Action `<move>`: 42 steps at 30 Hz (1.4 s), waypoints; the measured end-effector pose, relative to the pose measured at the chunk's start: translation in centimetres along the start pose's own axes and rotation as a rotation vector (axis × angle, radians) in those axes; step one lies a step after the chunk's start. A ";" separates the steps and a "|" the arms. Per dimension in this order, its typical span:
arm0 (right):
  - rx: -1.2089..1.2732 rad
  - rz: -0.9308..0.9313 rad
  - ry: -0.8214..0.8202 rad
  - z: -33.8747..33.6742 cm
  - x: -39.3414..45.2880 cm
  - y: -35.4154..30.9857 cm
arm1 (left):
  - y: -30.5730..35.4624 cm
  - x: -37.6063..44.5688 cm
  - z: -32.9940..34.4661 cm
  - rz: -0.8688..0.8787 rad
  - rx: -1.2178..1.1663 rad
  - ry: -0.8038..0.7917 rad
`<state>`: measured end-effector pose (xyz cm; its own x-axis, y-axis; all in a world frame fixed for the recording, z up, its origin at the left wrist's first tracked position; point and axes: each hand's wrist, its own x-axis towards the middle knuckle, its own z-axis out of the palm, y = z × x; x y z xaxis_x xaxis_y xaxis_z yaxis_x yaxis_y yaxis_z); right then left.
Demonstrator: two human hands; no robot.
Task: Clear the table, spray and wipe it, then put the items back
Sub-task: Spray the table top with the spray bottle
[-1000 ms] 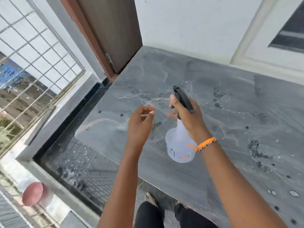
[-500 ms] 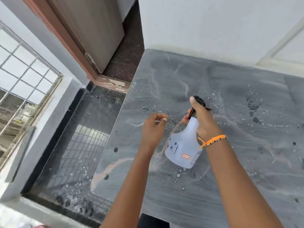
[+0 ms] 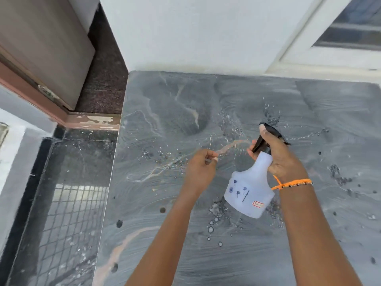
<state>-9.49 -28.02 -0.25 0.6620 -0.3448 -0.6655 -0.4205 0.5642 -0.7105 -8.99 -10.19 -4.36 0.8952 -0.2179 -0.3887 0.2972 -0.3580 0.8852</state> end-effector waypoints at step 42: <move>0.456 0.095 0.103 -32.2 1.0 -8.8 | 3.7 -8.1 25.4 0.063 0.357 0.095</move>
<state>-25.15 -57.46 -2.01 0.5594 -0.3354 -0.7580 -0.1460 0.8603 -0.4884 -23.56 -32.77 -4.40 0.9398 -0.1704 -0.2962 0.1211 -0.6444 0.7550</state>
